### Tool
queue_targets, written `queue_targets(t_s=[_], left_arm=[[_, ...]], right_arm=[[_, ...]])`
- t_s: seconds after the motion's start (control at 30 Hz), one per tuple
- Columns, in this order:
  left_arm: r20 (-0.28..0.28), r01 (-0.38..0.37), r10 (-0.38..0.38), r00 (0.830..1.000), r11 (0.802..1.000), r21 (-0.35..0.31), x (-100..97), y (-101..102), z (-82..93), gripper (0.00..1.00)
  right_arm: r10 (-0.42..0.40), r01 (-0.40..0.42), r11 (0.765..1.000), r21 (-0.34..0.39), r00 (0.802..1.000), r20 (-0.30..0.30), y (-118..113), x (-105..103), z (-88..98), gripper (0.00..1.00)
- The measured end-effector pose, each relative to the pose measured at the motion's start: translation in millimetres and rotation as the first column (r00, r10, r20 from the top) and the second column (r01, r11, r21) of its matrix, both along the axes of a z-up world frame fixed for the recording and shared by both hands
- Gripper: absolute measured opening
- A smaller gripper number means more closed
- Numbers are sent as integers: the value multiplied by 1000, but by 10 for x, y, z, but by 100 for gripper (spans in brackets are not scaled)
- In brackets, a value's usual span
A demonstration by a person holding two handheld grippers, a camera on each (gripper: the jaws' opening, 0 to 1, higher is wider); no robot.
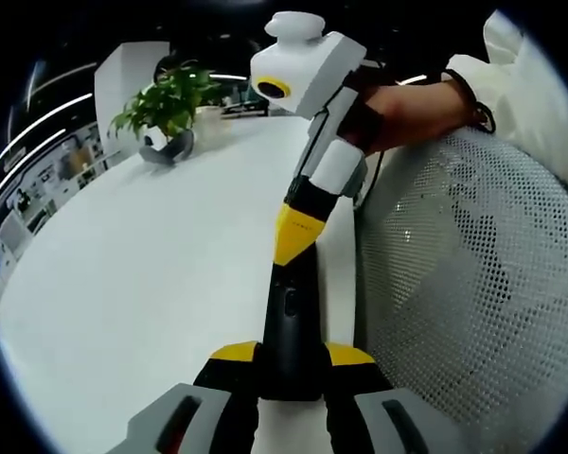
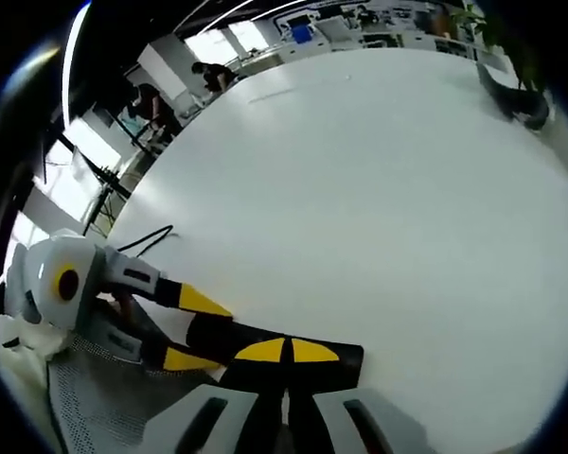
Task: Press the specified remote control buttons in sequence, fully releasing each button before pressing the next.
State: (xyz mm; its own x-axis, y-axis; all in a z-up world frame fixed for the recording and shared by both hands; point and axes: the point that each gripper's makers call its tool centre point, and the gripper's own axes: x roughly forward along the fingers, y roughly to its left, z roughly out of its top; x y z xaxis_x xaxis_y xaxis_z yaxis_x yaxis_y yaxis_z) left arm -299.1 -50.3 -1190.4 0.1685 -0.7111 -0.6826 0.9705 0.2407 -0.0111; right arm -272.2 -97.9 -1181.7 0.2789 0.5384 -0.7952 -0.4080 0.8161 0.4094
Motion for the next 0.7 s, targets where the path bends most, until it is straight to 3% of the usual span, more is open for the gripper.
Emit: queue_targets(t_s=[0.2, 0.57, 0.7], left_arm=[[2, 3, -3, 1000, 1000, 1, -3, -3, -1, 25], [4, 10, -10, 1000, 1000, 4, -8, 7, -3, 25], [4, 9, -9, 1000, 1000, 3, -10, 6, -3, 25]], right_arm=[[13, -14, 1000, -26, 1000, -20, -8, -51, 7, 0], [-6, 11, 999, 39, 993, -114, 34, -146, 34, 0], [15, -13, 1000, 17, 994, -106, 42, -156, 8, 0]])
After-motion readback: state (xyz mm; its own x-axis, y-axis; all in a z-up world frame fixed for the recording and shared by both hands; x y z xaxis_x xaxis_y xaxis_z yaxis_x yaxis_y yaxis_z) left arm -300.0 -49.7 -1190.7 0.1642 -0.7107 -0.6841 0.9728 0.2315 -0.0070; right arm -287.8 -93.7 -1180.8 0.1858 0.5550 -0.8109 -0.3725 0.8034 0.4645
